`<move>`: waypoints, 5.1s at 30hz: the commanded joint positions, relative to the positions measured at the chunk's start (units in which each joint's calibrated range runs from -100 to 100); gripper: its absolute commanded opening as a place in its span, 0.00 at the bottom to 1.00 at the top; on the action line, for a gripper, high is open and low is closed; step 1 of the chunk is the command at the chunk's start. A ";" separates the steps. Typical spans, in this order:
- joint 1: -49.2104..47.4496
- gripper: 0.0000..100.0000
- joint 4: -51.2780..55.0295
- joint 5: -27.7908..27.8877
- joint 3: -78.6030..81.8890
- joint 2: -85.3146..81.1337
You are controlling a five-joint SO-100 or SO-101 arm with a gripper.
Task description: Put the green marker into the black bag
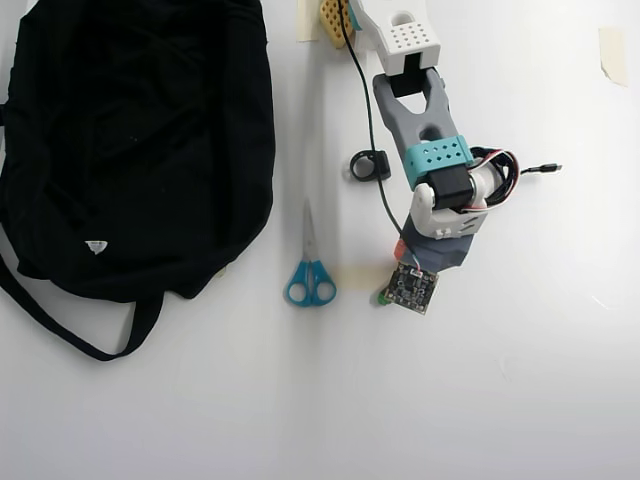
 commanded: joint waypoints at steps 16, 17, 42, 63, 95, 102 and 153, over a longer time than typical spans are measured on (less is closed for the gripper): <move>-0.67 0.09 0.82 0.03 0.39 0.26; -0.67 0.09 0.82 0.03 0.39 0.26; -0.60 0.02 0.82 -0.18 0.03 0.26; -0.82 0.02 0.56 0.76 -0.15 -0.65; -1.49 0.02 11.24 6.00 -12.46 -0.98; -1.57 0.02 12.62 7.89 -12.81 -0.98; 3.67 0.02 0.13 14.03 31.93 -39.57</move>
